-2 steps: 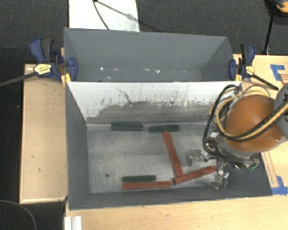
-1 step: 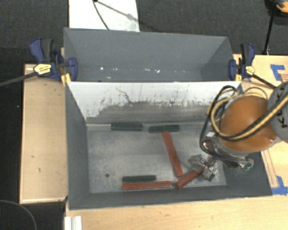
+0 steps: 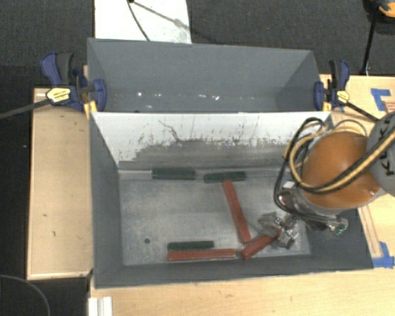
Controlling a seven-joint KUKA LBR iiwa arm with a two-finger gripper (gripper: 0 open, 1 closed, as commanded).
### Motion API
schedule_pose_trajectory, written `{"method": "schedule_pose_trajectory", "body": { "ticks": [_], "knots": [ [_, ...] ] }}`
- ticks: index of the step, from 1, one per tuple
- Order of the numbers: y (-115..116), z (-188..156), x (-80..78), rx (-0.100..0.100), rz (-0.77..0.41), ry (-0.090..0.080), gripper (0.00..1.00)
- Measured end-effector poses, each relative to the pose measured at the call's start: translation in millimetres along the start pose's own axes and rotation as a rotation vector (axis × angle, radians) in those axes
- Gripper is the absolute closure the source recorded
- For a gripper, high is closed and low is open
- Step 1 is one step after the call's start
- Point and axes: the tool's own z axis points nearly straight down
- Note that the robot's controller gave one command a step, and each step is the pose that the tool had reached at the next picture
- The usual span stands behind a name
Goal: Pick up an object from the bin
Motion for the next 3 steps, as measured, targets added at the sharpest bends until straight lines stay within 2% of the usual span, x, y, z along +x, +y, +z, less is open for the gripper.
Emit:
{"method": "schedule_pose_trajectory", "body": {
  "ticks": [2, 3],
  "knots": [
    [1.5, -12.8, 0.5, -0.004, 0.0, 0.003, 1.0],
    [2.1, -35.8, 1.3, -0.007, 0.003, 0.006, 1.0]
  ]
}}
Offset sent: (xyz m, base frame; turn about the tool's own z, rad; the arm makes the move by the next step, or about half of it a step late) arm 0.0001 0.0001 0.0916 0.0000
